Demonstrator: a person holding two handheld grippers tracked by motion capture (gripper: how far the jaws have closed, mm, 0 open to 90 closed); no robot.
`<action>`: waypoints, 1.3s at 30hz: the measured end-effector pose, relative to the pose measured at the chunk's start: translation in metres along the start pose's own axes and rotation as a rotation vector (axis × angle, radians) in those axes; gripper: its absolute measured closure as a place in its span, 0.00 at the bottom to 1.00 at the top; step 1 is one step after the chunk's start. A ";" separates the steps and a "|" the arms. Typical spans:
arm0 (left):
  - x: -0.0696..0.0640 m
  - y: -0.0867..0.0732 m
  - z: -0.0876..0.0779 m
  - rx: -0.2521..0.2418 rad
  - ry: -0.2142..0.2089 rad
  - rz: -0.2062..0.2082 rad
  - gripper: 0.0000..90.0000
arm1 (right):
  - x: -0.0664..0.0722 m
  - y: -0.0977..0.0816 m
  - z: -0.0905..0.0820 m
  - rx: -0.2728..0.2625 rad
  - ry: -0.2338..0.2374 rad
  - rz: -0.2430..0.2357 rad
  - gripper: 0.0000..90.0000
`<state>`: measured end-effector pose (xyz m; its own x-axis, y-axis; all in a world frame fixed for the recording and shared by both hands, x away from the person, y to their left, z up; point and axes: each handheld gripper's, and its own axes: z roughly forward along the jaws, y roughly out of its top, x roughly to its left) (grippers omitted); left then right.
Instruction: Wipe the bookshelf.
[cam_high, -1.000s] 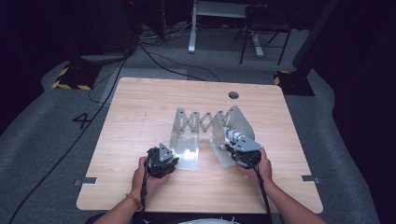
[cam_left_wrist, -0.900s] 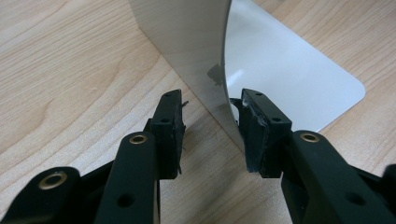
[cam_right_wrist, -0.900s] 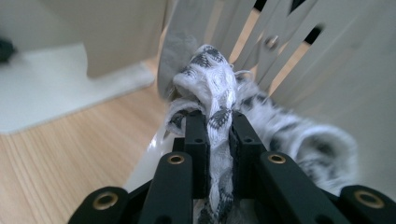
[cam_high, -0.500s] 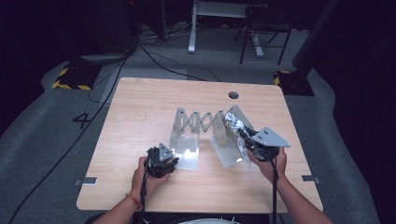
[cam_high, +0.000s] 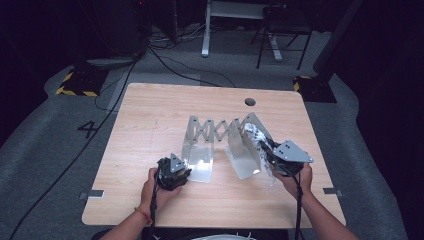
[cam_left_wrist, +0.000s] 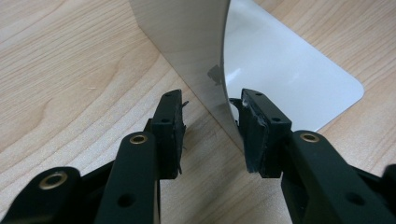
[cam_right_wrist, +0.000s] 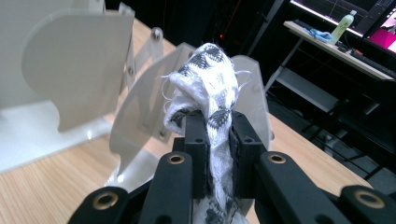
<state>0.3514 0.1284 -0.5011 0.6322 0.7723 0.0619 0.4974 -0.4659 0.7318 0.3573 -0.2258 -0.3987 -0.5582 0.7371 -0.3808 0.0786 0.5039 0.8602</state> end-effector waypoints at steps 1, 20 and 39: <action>0.000 0.000 0.000 0.000 0.000 0.001 0.67 | 0.001 -0.001 0.001 0.009 0.002 0.000 0.90; 0.001 0.000 0.000 0.005 -0.005 -0.005 0.66 | 0.040 -0.045 0.048 0.223 0.073 -0.116 0.90; 0.000 0.001 0.001 0.003 -0.020 0.003 0.66 | 0.054 -0.048 0.086 0.259 0.135 -0.093 0.90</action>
<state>0.3522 0.1281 -0.5012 0.6453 0.7622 0.0508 0.4970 -0.4694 0.7299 0.3946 -0.1718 -0.4896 -0.6764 0.6247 -0.3902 0.2205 0.6772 0.7020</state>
